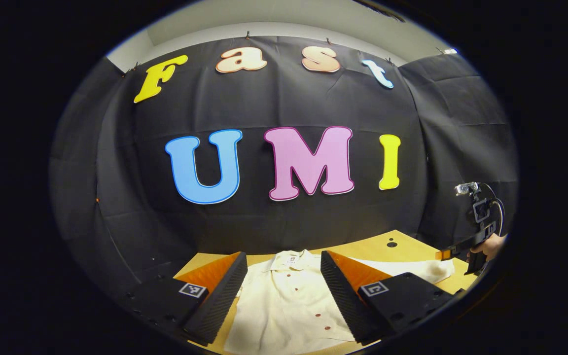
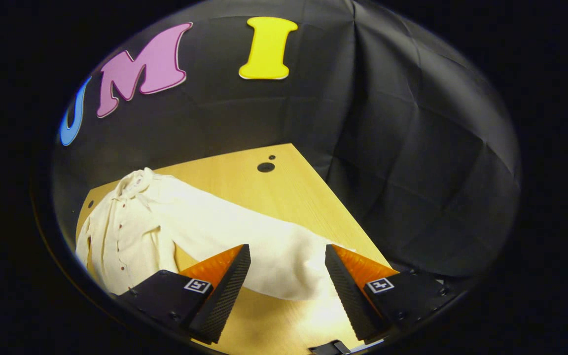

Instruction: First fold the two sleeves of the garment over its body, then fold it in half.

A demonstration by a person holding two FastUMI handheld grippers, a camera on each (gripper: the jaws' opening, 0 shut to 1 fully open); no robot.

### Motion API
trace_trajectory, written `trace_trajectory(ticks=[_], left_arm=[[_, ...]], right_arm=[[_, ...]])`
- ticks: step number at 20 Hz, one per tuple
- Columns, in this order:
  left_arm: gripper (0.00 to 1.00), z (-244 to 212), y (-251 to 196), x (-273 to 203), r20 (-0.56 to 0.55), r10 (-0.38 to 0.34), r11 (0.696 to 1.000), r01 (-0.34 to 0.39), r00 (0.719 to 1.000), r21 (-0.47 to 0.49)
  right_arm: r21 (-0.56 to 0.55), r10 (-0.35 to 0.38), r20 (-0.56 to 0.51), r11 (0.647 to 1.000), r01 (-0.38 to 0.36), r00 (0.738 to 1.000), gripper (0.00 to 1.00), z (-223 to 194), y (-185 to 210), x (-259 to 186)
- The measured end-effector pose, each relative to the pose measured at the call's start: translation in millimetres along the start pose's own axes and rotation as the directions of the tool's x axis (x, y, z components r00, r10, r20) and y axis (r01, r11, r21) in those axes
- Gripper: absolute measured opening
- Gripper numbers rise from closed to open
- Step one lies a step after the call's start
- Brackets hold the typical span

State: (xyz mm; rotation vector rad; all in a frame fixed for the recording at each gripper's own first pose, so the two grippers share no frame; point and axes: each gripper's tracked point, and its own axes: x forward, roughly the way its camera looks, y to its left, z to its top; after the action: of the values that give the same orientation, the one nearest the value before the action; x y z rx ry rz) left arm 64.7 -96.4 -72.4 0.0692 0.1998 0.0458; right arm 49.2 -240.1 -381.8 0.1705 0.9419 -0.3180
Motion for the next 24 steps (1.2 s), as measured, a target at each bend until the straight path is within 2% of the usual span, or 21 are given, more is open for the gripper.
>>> trace_trajectory(ticks=[5,10,13,14,15,17,18,19,21,23,24], left_arm=[[0.98,-12.4,-18.5,12.8,-0.047,0.009,1.000,-0.008,0.999,0.019],[0.98,-19.7,-36.7,16.2,-0.079,0.008,1.000,-0.007,0.997,0.023],[0.97,-22.7,-44.1,16.0,-0.088,0.006,0.999,-0.002,0.996,0.044],[0.97,-22.0,-45.9,15.9,-0.087,0.006,0.999,-0.002,0.996,0.051],[0.97,-21.9,-47.6,16.0,-0.083,0.004,0.998,0.001,0.997,0.055],[0.98,-21.8,-48.7,16.2,-0.083,0.004,0.999,0.001,0.997,0.055],[0.98,-20.9,-48.2,15.7,-0.084,0.005,0.999,-0.001,0.996,0.049],[0.97,-21.5,-47.3,15.0,-0.085,0.007,0.999,-0.003,0.996,0.047],[0.98,-22.0,-41.8,11.3,-0.082,0.023,0.998,-0.019,0.996,0.052],[0.98,-23.4,-33.6,7.2,-0.078,0.040,0.998,-0.036,0.996,0.044],[0.98,-24.4,-27.6,4.2,-0.081,0.052,0.998,-0.049,0.995,0.035]], right_arm=[[0.055,-0.075,-0.112,0.995,0.082,0.991,0.98,-28.3,-45.6,43.0],[0.117,-0.062,-0.234,0.989,0.092,0.970,0.95,-63.9,-66.9,68.8],[0.130,-0.055,-0.280,0.987,0.094,0.959,0.87,-79.0,-71.0,82.0],[0.135,-0.055,-0.284,0.986,0.097,0.957,0.83,-80.6,-70.2,84.6],[0.142,-0.055,-0.286,0.985,0.098,0.957,0.69,-80.0,-69.6,87.5],[0.149,-0.033,-0.283,0.986,0.078,0.959,0.54,-78.6,-65.2,89.2],[0.157,-0.023,-0.281,0.985,0.069,0.960,0.53,-76.1,-62.5,90.0],[0.156,-0.032,-0.298,0.984,0.081,0.954,0.12,-76.6,-62.5,88.6],[0.113,-0.020,-0.289,0.992,0.055,0.957,0.07,-73.0,-53.3,88.7],[0.040,0.006,-0.250,0.999,0.004,0.968,0.07,-57.2,-34.4,83.2],[0.008,-0.003,-0.228,1.000,0.005,0.974,0.07,-46.9,-26.7,83.6]])
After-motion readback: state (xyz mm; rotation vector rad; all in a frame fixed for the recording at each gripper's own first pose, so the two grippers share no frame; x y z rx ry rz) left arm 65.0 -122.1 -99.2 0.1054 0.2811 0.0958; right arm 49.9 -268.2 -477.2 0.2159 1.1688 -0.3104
